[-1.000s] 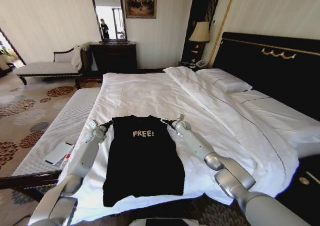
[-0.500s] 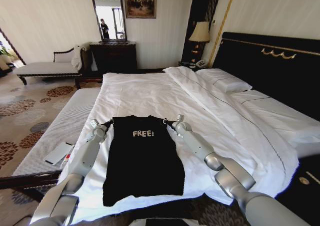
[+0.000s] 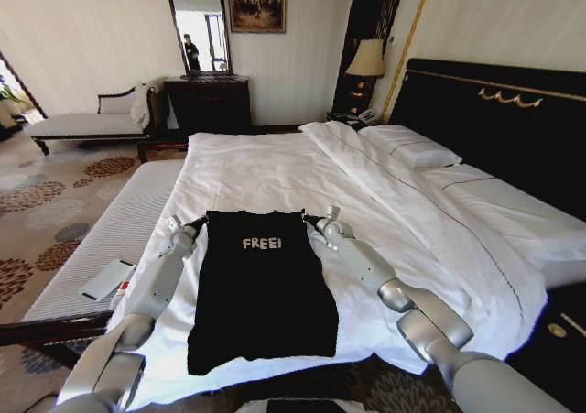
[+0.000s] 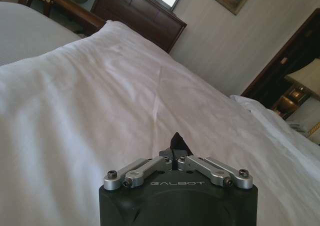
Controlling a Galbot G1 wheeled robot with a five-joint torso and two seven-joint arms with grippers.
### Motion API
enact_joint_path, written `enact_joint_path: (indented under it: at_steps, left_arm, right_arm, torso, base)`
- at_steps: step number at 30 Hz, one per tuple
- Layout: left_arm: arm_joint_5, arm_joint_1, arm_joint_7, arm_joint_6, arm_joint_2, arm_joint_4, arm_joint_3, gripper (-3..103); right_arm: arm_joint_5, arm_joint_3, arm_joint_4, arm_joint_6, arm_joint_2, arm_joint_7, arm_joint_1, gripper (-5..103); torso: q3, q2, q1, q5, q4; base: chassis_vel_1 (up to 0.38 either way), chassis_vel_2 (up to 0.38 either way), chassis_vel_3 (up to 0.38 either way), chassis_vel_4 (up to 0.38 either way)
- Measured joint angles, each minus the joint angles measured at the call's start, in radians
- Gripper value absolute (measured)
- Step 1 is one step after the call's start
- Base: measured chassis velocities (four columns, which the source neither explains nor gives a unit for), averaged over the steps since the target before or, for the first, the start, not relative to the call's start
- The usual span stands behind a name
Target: Fold the clothes on the bed.
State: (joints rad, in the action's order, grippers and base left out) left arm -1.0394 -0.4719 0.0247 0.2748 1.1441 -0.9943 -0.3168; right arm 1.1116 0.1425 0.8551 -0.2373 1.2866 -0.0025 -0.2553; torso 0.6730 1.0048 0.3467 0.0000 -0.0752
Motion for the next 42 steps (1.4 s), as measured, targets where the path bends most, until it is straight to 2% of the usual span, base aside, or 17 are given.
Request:
enact_joint_path:
  at_steps: [7, 12, 15, 16, 19, 20, 21, 22, 24, 26, 28, 29, 32, 35, 37, 39, 42]
  left_arm:
    - [-0.048, 0.057, -0.001, 0.0, -0.034, -0.02, 0.034, 0]
    - [-0.059, 0.009, 0.004, -0.001, -0.05, -0.072, 0.042, 0]
    - [-0.097, -0.078, 0.017, -0.003, -0.079, -0.182, 0.029, 0]
    - [-0.097, -0.078, 0.017, -0.003, -0.079, -0.182, 0.029, 0]
    - [-0.149, -0.193, 0.033, -0.004, -0.15, -0.359, 0.014, 0]
    - [-0.169, -0.251, 0.034, -0.004, -0.193, -0.429, 0.004, 0]
    - [-0.169, -0.251, 0.034, -0.004, -0.193, -0.429, 0.004, 0]
    - [-0.187, -0.318, 0.03, -0.005, -0.243, -0.496, -0.015, 0]
    - [-0.214, -0.453, 0.021, -0.011, -0.329, -0.603, -0.067, 0]
    - [-0.219, -0.476, 0.022, -0.012, -0.342, -0.62, -0.077, 0]
    - [-0.252, -0.621, 0.032, -0.024, -0.409, -0.748, -0.146, 0]
    - [-0.252, -0.621, 0.032, -0.024, -0.409, -0.748, -0.146, 0]
    - [-0.254, -0.746, 0.047, -0.03, -0.44, -0.848, -0.195, 0]
    - [-0.252, -0.826, 0.047, -0.03, -0.462, -0.901, -0.223, 0]
    - [-0.233, -0.944, 0.045, -0.035, -0.503, -0.958, -0.256, 0]
    - [-0.224, -0.968, 0.045, -0.037, -0.513, -0.968, -0.26, 0]
    - [-0.165, -1.077, 0.042, -0.055, -0.548, -1.024, -0.269, 0]
  right_arm:
    - [0.056, 0.024, 0.06, 0.007, -0.04, 0.022, 0.045, 0]
    - [0.059, 0.034, 0.105, 0.012, -0.056, 0.039, 0.019, 0]
    - [0.092, 0.023, 0.196, 0.016, -0.091, 0.076, -0.028, 0]
    - [0.092, 0.023, 0.196, 0.016, -0.091, 0.076, -0.028, 0]
    - [0.178, 0.003, 0.387, -0.008, -0.201, 0.143, -0.111, 0]
    - [0.211, -0.005, 0.477, -0.017, -0.256, 0.168, -0.156, 0]
    - [0.211, -0.005, 0.477, -0.017, -0.256, 0.168, -0.156, 0]
    - [0.237, -0.013, 0.56, -0.026, -0.307, 0.192, -0.205, 0]
    - [0.264, -0.04, 0.707, -0.037, -0.383, 0.227, -0.294, 0]
    - [0.267, -0.048, 0.732, -0.038, -0.395, 0.233, -0.311, 0]
    - [0.273, -0.109, 0.867, -0.043, -0.458, 0.263, -0.433, 0]
    - [0.273, -0.109, 0.867, -0.043, -0.458, 0.263, -0.433, 0]
    - [0.268, -0.151, 0.938, -0.047, -0.478, 0.285, -0.541, 0]
    - [0.266, -0.167, 0.976, -0.051, -0.483, 0.297, -0.595, 0]
    - [0.263, -0.181, 1.037, -0.055, -0.499, 0.314, -0.668, 0]
    - [0.26, -0.184, 1.051, -0.055, -0.504, 0.317, -0.685, 0]
    - [0.253, -0.231, 1.134, -0.057, -0.525, 0.337, -0.787, 0]
  torso:
    - [0.0, 0.0, 0.0, 0.0002, -0.0002]
    - [0.0, 0.0, 0.0, 0.0001, -0.0002]
    - [0.0, 0.0, 0.0, 0.0, 0.0003]
    - [0.0, 0.0, 0.0, 0.0, 0.0003]
    - [0.0, 0.0, 0.0, 0.0002, 0.0003]
    - [0.0, 0.0, 0.0, 0.0, -0.0009]
    - [0.0, 0.0, 0.0, 0.0, -0.0009]
    - [0.0, 0.0, 0.0, 0.0, -0.0015]
    - [0.0, 0.0, 0.0, 0.0004, -0.0003]
    - [0.0, 0.0, -0.001, 0.0003, 0.0002]
    - [-0.001, 0.0, -0.001, 0.0001, 0.0008]
    - [-0.001, 0.0, -0.001, 0.0001, 0.0008]
    - [0.0, 0.0, -0.001, -0.0001, -0.0005]
    - [0.0, 0.0, 0.0, 0.0002, -0.0003]
    - [0.0, 0.0, 0.0, 0.0005, 0.0]
    - [0.0, 0.0, 0.0, 0.0004, 0.0001]
    - [0.0, 0.0, 0.0, -0.0002, 0.0002]
  base:
    - [0.0, 0.0, 0.0, 0.0]
    - [0.0, 0.0, 0.0, 0.0]
    - [0.0, 0.0, 0.0, 0.0]
    - [0.0, 0.0, 0.0, 0.0]
    - [0.0, 0.0, 0.0, 0.0]
    - [0.0, 0.0, 0.0, 0.0]
    - [0.0, 0.0, 0.0, 0.0]
    - [0.0, 0.0, 0.0, 0.0]
    - [0.0, 0.0, 0.0, 0.0]
    - [0.0, 0.0, 0.0, 0.0]
    - [0.0, 0.0, 0.0, 0.0]
    - [0.0, 0.0, 0.0, 0.0]
    - [0.0, 0.0, 0.0, 0.0]
    - [0.0, 0.0, 0.0, 0.0]
    - [0.0, 0.0, 0.0, 0.0]
    - [0.0, 0.0, 0.0, 0.0]
    - [0.0, 0.0, 0.0, 0.0]
